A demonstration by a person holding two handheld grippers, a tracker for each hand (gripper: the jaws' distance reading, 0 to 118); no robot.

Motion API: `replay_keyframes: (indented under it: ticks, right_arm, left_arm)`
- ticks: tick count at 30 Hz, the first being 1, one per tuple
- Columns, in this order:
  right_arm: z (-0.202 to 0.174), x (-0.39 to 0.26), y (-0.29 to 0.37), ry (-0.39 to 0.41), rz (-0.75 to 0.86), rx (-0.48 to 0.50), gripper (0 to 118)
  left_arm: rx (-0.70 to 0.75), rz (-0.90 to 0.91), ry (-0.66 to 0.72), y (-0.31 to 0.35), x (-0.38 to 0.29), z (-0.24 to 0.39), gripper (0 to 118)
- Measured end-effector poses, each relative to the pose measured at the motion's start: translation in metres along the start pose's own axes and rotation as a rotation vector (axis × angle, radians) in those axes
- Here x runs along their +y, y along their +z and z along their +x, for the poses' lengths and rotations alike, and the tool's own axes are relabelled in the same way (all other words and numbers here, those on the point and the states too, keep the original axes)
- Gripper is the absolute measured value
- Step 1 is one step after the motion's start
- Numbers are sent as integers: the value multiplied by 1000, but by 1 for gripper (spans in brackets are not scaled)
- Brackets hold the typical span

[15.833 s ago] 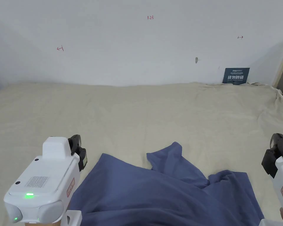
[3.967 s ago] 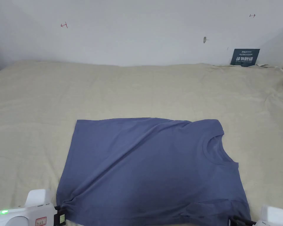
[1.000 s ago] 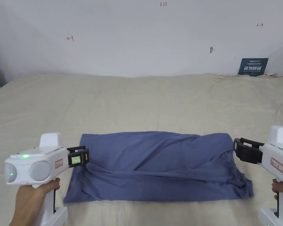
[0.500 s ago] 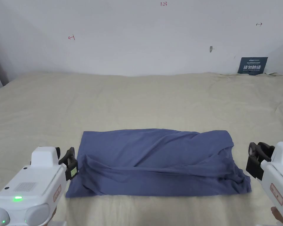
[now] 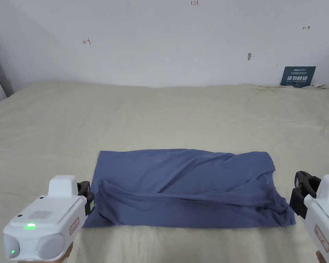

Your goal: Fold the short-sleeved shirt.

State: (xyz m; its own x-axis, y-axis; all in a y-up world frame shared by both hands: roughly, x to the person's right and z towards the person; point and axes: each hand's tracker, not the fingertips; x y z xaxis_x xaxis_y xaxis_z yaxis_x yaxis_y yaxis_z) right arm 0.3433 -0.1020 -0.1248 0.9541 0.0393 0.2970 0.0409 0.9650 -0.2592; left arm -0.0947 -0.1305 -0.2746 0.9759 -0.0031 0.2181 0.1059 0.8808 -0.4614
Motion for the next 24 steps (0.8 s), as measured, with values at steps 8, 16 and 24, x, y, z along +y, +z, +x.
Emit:
replay_keyframes:
  ticks: [8, 16, 24]
  right_arm:
    - [-4, 4, -11, 1, -22, 0, 0]
    - [-2, -2, -27, 3, -62, -1, 0]
    - [-5, -10, -34, -15, -104, 8, 0]
  left_arm:
    - [-67, -320, 47, -75, 4, -15, 0]
    - [-48, -508, 93, -134, -11, -32, 56]
    - [11, -604, 79, -155, -33, -41, 93]
